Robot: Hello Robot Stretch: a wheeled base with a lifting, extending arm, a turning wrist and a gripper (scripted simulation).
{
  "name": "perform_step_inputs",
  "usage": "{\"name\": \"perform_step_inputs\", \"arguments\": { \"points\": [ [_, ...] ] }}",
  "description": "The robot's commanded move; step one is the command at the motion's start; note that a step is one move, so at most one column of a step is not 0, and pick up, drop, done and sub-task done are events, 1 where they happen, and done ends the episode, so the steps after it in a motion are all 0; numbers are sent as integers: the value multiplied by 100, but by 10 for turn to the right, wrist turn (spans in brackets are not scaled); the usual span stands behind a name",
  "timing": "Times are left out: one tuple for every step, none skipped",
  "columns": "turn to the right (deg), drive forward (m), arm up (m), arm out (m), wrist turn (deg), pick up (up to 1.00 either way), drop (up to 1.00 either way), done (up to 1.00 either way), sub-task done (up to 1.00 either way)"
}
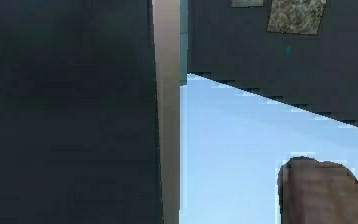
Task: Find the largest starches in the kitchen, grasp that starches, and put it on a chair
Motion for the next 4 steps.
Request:
{"name": "perform_step_inputs", "arguments": {
  "points": [
    [0,0,0,0,450,0,0,0,0],
    [0,0,0,0,360,0,0,0,0],
    [0,0,-40,0,0,0,0,0,0],
    [0,0,-50,0,0,0,0,0,0]
  ]
}}
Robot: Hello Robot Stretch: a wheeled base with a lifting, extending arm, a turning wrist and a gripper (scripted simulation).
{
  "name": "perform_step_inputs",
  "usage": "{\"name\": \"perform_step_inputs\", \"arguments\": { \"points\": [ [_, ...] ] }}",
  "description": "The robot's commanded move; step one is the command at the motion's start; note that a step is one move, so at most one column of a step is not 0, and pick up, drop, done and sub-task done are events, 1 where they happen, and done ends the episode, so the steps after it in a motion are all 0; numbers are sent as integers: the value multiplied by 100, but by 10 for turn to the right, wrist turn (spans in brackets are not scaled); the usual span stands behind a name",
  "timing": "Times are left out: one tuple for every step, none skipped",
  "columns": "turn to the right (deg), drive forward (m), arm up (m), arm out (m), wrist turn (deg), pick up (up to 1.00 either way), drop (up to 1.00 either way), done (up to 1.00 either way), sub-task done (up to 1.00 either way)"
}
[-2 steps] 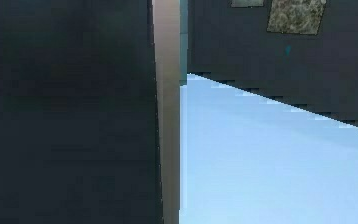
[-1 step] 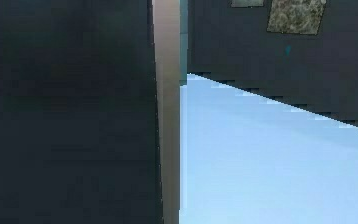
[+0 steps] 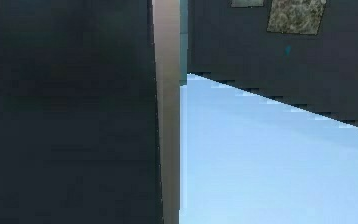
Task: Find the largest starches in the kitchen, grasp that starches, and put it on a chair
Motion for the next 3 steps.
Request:
{"name": "perform_step_inputs", "arguments": {
  "points": [
    [0,0,0,0,0,0,100,0,0],
    [0,0,0,-10,0,0,0,0,0],
    [0,0,0,0,0,0,0,100,0]
  ]
}}
